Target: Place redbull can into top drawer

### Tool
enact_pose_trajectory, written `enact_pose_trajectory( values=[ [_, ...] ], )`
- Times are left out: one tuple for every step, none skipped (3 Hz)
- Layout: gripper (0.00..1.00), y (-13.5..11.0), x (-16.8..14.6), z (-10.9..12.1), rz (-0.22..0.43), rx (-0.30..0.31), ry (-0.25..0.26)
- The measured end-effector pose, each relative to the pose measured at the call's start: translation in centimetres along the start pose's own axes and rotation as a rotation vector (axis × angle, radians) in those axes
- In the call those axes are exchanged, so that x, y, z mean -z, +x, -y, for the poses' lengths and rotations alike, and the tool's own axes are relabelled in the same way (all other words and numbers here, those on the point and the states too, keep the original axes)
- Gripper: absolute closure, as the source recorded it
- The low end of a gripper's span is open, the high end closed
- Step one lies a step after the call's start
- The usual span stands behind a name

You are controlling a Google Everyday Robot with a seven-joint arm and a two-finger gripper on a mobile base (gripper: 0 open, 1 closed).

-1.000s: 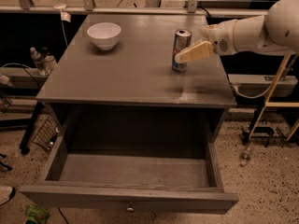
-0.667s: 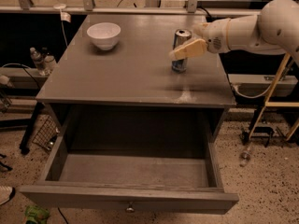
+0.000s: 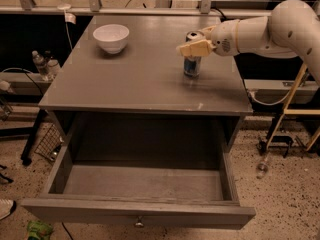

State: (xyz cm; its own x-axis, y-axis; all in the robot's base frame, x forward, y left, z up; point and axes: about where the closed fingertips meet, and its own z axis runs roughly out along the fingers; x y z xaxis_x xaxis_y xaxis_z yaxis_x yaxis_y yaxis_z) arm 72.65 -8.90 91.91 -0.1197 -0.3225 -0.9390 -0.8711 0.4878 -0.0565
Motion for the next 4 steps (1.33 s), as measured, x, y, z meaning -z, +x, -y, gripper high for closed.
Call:
enact_pose_trajectory(
  values=[
    [0.71,-1.0,1.2,-1.4,0.026,0.015,-0.013],
    [0.99,-2.0,5.0,-3.8,0.020,0.053,0.002],
    [1.00,-2.3,6.8,-7.0,-0.046,0.102,-0.048],
    [1.00,-2.3,6.9,-7.8,-0.055,0.107,-0.070]
  ],
)
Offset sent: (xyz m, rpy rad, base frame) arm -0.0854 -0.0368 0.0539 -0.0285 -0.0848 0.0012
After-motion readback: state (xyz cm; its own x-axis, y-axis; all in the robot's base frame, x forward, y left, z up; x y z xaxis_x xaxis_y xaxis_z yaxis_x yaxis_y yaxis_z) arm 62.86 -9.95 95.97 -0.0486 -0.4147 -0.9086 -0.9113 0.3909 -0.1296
